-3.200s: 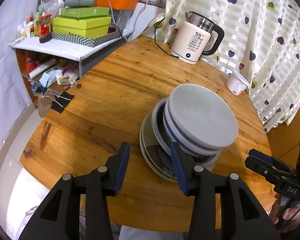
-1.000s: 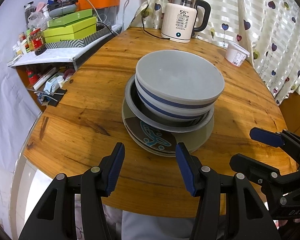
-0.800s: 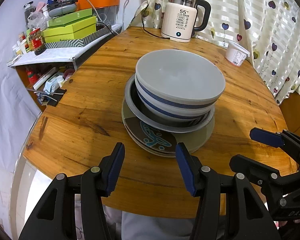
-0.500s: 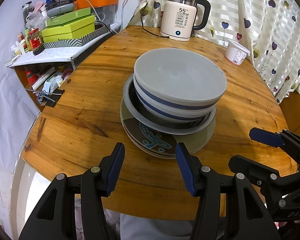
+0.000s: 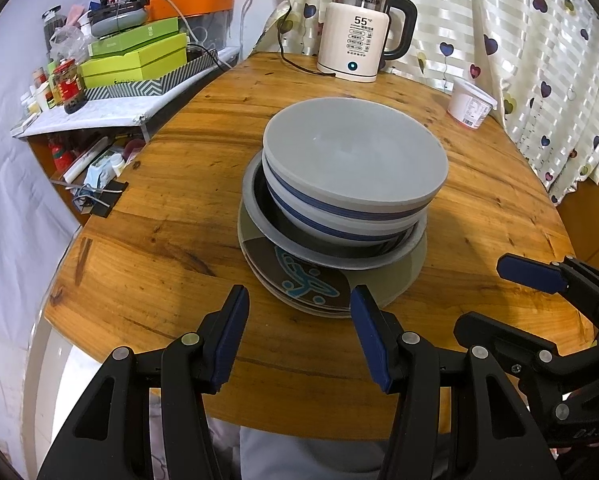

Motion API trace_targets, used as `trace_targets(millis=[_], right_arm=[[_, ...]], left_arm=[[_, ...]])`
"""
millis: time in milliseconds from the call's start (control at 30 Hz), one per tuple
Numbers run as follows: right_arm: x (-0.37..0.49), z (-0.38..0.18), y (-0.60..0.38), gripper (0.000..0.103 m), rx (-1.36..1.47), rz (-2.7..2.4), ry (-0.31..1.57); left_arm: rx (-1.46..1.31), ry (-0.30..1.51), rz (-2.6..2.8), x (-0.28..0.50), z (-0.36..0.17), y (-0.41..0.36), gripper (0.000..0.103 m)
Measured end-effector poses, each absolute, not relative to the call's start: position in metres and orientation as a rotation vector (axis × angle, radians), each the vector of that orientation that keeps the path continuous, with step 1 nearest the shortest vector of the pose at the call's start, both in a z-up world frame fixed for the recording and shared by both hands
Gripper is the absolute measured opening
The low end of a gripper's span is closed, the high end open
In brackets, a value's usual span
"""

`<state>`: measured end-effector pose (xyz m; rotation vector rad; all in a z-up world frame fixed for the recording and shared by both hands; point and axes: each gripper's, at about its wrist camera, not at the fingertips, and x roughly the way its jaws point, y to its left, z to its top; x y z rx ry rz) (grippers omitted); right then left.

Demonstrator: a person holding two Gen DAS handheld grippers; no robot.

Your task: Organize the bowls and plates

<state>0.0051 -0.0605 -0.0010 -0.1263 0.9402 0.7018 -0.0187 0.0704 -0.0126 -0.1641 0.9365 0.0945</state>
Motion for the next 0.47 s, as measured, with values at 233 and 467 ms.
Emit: trace_targets(millis=[233, 467], right_arm=[[0.0052, -0.0008, -0.0608, 0.078, -0.127, 0.702, 0.94], [0.0033, 0.003, -0.0638, 0.078, -0.123, 0.702, 0.935]], left_arm=[[-0.164, 0.942, 0.092, -0.0201, -0.0124, 0.0682, 0.054], [-0.165, 0.935, 0.098, -0.022, -0.0109, 0.0665, 0.054]])
